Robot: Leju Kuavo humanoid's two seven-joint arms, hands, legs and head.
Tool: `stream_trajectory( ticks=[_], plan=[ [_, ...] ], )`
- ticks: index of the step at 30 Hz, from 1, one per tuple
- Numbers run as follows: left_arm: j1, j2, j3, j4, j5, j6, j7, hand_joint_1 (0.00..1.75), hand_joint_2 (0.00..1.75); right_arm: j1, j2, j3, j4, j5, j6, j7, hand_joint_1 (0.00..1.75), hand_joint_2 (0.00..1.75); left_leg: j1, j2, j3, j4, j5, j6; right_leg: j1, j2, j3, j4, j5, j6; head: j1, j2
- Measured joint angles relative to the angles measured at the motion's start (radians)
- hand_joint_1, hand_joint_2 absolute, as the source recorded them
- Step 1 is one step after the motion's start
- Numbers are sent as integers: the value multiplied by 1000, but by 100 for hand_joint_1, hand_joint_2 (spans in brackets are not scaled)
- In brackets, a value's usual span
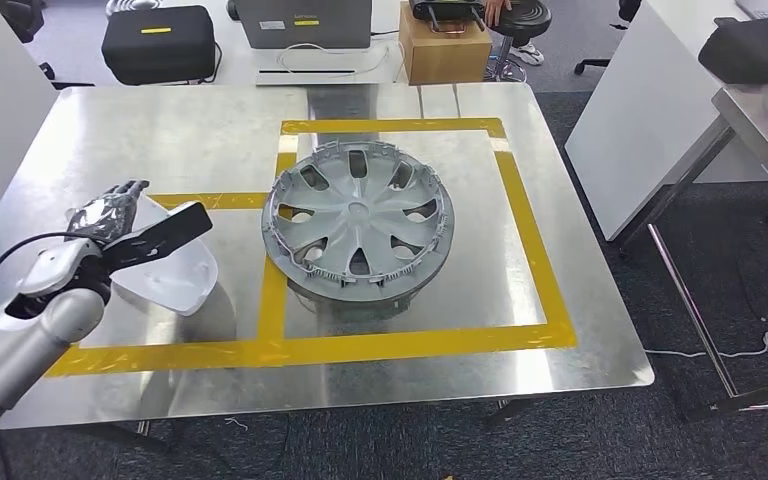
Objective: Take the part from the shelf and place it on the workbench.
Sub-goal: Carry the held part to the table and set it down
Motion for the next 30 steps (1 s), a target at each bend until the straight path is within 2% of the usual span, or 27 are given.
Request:
stream_trajectory(
  ticks=[4, 6, 8, 10, 12, 15, 18, 21, 26, 30],
  plan=[
    [36, 48, 54, -19, 113, 64, 68, 0, 0, 5, 1, 0, 0, -6, -2, -2, 0, 175, 0, 12, 1, -2, -1, 0, 1, 5, 1, 1, 0, 0, 0, 0],
    [80, 103, 115, -36, 174, 73, 102, 0, 0, 12, 2, 0, 0, -10, -5, -4, 0, 175, 0, 24, 4, -3, -3, -1, 1, 14, 1, 1, 0, 0, 0, 0],
    [171, 168, 225, -61, 191, 15, 108, 0, 0, 23, 3, 0, 0, -12, -6, -2, 0, 175, -1, 43, 11, -7, -6, -1, 0, 28, 4, 1, 0, -1, 1, 0],
    [323, 213, 410, -106, 187, -120, 86, 0, 0, 38, 6, -1, 0, -13, -5, 6, 0, 175, -3, 68, 25, -12, -12, -1, -4, 50, 9, -1, -1, -3, 0, 0],
    [463, 228, 642, -150, 183, -230, 54, 0, 0, 55, 7, -2, 0, -12, -4, 11, 0, 175, -2, 90, 34, -15, -19, -2, -3, 72, 11, -2, -2, -5, -1, 0],
    [604, 229, 978, -203, 176, -232, 77, 0, 0, 77, 8, -3, 0, -9, -2, 16, 0, 175, -1, 107, 37, -17, -25, -8, 0, 91, 12, -2, -1, -8, -1, 0],
    [711, 226, 1175, -264, 193, -191, 110, 0, 0, 88, 7, -4, 0, -5, 2, 24, 0, 175, -2, 96, 40, -18, -26, -8, 0, 82, 14, -4, -2, -9, -6, 0],
    [765, 225, 1288, -303, 196, -179, 111, 0, 0, 83, 7, -4, 0, -2, 3, 26, 0, 175, -1, 68, 38, -18, -24, -6, 1, 57, 18, -6, -5, -11, -3, 0],
    [805, 220, 1415, -345, 197, -178, 111, 0, 0, 74, 7, -4, 0, -1, 4, 26, 0, 175, -1, 36, 37, -17, -22, -5, 2, 27, 28, -10, -11, -11, -3, 0],
    [815, 210, 1481, -365, 185, -185, 111, 0, 0, 65, 7, -4, 0, 0, 1, 26, 0, 175, -1, 27, 37, -17, -21, -5, 2, 18, 31, -12, -12, -10, -3, 0]
  ],
)
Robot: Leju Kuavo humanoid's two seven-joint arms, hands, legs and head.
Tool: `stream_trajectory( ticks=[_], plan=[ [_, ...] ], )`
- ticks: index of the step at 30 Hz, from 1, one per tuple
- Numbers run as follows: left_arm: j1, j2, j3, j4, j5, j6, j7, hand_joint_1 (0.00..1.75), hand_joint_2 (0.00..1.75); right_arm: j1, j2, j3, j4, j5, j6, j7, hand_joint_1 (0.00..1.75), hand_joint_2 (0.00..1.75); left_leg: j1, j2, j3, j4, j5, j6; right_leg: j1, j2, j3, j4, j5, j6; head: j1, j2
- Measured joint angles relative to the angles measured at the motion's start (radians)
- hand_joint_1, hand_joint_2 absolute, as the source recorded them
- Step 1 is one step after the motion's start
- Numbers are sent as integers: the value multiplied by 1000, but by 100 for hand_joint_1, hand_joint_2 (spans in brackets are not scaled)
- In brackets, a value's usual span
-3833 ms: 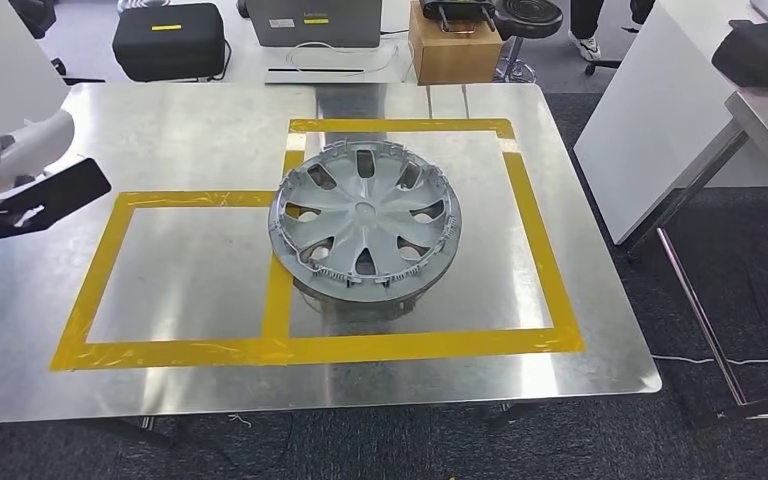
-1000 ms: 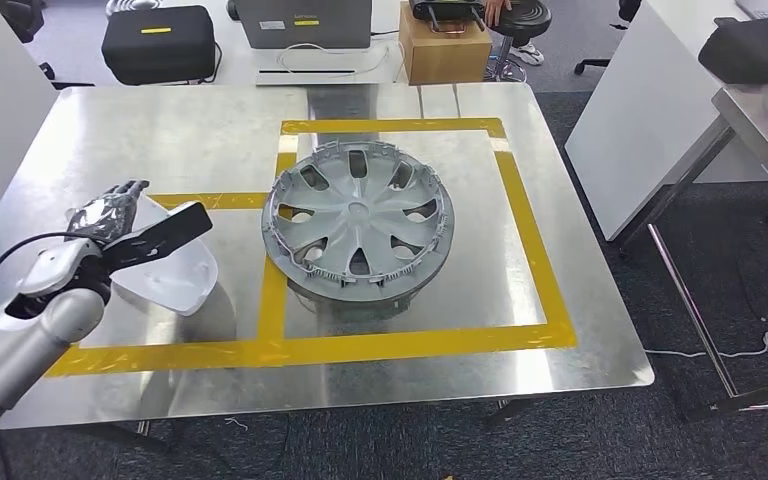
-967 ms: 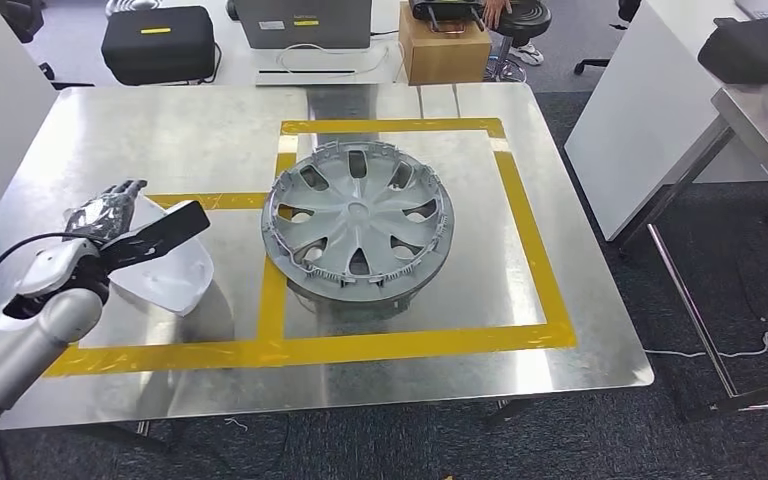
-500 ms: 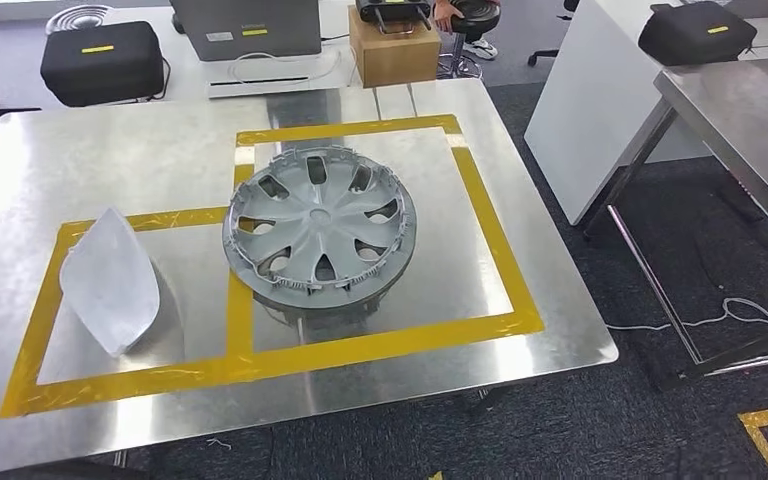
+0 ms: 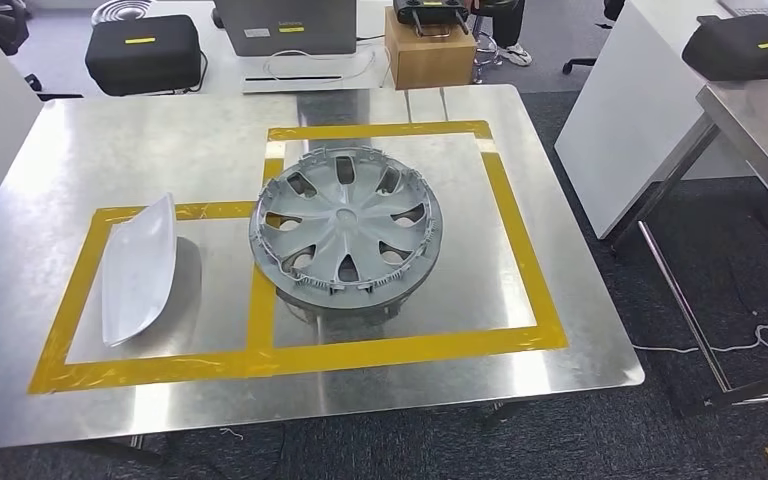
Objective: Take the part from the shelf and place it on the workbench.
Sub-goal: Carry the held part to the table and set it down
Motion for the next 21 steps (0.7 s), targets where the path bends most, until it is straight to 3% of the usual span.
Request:
stream_trajectory(
  ticks=[6, 13, 21],
  plan=[
    [-3, -22, 109, -17, -62, -51, 0, 0, 0, -4, -6, -10, 0, -1, -14, -3, 0, 175, 0, -3, 0, 0, 0, 0, 0, -3, 2, -1, 0, 0, 0, 0],
    [-28, -43, 204, -19, -80, -48, 0, 0, 0, -5, -11, -34, -1, -31, -14, 18, 0, 175, 0, -5, 0, 0, 1, 1, 0, -4, 2, -2, 0, 0, 1, 0],
    [-108, -51, 210, -21, -79, -42, 0, 0, 0, -10, -28, -70, -8, -43, -16, 50, 0, 175, 0, -20, 0, 0, 1, 2, 0, -11, 3, -5, 0, 0, 1, 0]
  ],
)
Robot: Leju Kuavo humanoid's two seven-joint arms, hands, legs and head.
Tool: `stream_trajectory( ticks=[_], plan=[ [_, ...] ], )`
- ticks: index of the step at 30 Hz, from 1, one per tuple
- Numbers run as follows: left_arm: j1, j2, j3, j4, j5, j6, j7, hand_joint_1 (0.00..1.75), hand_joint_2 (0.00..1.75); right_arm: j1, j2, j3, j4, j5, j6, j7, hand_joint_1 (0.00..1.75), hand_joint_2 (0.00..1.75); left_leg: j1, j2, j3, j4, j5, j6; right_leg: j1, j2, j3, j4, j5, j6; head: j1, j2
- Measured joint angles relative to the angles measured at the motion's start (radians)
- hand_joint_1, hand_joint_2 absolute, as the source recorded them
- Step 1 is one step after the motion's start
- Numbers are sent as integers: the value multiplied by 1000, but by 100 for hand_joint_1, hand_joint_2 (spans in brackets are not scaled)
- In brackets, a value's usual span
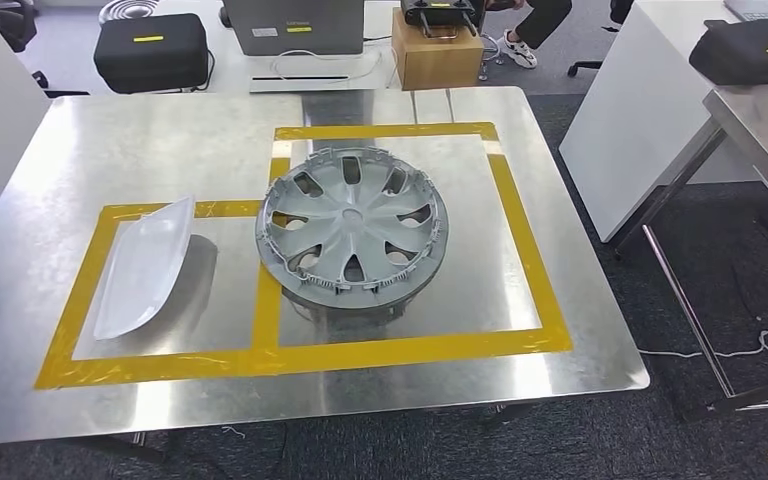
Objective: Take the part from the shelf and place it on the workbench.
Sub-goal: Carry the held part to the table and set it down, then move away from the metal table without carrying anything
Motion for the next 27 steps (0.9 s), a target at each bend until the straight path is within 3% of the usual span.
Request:
stream_trajectory(
  ticks=[6, 16, 27],
  plan=[
    [-12, -9, -6, 0, 16, 14, 0, 0, 0, -5, -4, -18, 0, -6, 2, 4, 0, 175, 0, -8, 0, 0, 0, 0, 0, -4, 0, -1, 0, 0, 0, 0],
    [-2, -61, -90, 19, 91, 136, 0, 0, 0, -7, 8, -56, 0, -21, 34, 7, 0, 175, 0, -20, -2, 0, 1, 0, -1, -11, 1, -3, -2, 0, 0, 0],
    [135, -121, -146, 37, 176, 256, 0, 0, 0, -9, 9, -93, -2, -20, 36, -12, 0, 175, 0, -15, -2, 0, 1, 0, 0, -10, 2, -5, -2, 0, 0, 0]
  ],
)
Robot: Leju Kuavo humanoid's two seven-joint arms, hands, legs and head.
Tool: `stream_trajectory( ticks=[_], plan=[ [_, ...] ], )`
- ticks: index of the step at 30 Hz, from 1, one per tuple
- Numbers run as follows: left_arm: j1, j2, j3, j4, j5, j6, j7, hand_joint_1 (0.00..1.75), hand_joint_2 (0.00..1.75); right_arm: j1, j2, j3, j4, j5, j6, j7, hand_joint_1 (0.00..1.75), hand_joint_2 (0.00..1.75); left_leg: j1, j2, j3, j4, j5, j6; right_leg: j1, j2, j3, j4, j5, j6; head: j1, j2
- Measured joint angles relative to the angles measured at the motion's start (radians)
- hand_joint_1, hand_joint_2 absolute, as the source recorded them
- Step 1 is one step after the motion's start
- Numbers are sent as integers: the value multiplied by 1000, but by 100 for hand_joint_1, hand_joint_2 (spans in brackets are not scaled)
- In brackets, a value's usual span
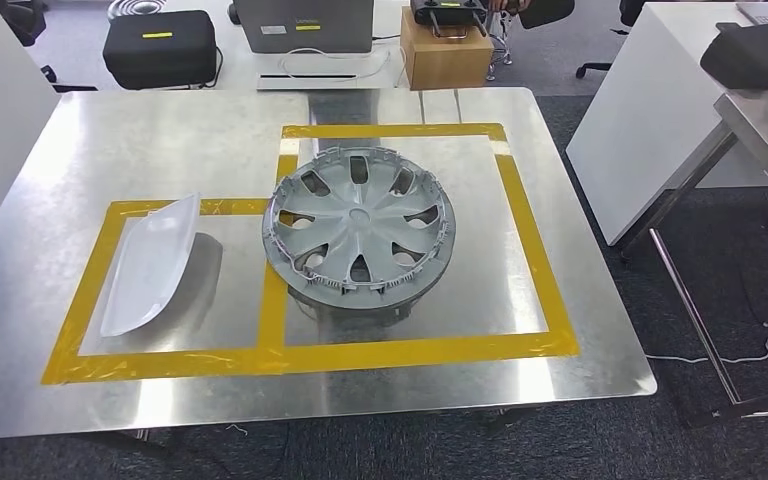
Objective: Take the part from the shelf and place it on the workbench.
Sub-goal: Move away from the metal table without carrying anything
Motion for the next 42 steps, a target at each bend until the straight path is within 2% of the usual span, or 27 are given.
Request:
stream_trajectory(
  ticks=[3, 6, 12, 18, 22, 29, 37, 42],
  plan=[
    [34, -14, -6, 14, 5, 45, 0, 0, 0, 0, 0, -6, 0, 13, -4, 0, 0, 175, -1, 8, 0, 0, 0, 0, 0, 2, 1, 0, 0, 0, 0, 0],
    [62, -43, -9, 68, 7, 140, 0, 0, 0, 3, 0, -9, 0, 38, -9, 5, 0, 175, -1, 15, 1, 0, -1, 1, 0, 5, 0, 0, 1, 1, 0, 0],
    [18, -130, -28, 269, -3, 321, 1, 0, 0, 1, 8, -10, 0, 54, -19, 38, 0, 175, 0, 15, 2, 0, -1, 1, 0, 5, 0, -1, 1, 2, 1, 0],
    [-23, -204, -79, 444, 50, 426, 1, 0, 0, 0, 14, -18, 0, 54, -18, 71, 0, 175, -1, 14, 2, 0, -1, 2, 0, 5, 0, -1, 1, 2, 1, 0],
    [-53, -234, -109, 556, 74, 488, 1, 0, 0, -1, 14, -32, 0, 54, -22, 72, 0, 175, -1, 13, 2, 0, 0, 2, 0, 5, 0, -1, 1, 2, 1, 0],
    [-81, -246, -128, 654, 81, 552, 1, 0, 0, -1, 14, -43, 0, 54, -26, 75, 0, 175, -1, 10, 2, 0, 0, 2, 0, 4, 1, -1, 1, 2, 1, 0],
    [-139, -249, -130, 771, 3, 569, 0, 0, 0, -2, 14, -59, 0, 61, -27, 78, 0, 175, 0, 8, 2, 0, 0, 2, 0, 3, 1, -1, 1, 2, 2, 0],
    [-185, -283, -129, 880, -34, 581, 1, 0, 0, -2, 13, -64, 0, 63, -27, 92, 0, 175, 0, 8, 2, 0, 0, 2, 0, 3, 2, -1, 1, 2, 2, 0]
  ],
)
